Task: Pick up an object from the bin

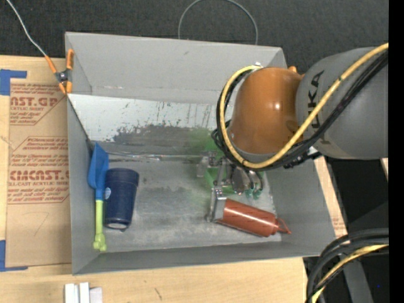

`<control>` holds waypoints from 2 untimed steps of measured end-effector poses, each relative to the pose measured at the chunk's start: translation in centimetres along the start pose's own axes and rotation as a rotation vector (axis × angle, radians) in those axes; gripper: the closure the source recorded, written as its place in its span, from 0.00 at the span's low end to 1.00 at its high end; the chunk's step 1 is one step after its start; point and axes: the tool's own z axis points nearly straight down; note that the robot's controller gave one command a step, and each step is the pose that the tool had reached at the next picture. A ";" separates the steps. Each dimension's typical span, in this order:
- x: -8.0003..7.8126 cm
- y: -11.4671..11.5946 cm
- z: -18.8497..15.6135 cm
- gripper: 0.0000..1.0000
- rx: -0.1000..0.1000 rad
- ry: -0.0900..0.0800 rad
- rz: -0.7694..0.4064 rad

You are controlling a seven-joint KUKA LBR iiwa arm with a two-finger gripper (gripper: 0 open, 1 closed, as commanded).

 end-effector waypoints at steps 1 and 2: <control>-0.2 0.0 -0.4 0.00 0.000 -0.008 0.001; -4.4 -8.2 7.1 0.00 0.003 0.002 -0.014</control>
Offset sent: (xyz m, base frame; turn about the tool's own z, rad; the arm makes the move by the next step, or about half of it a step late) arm 0.0437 -0.0770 -0.0668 -0.0203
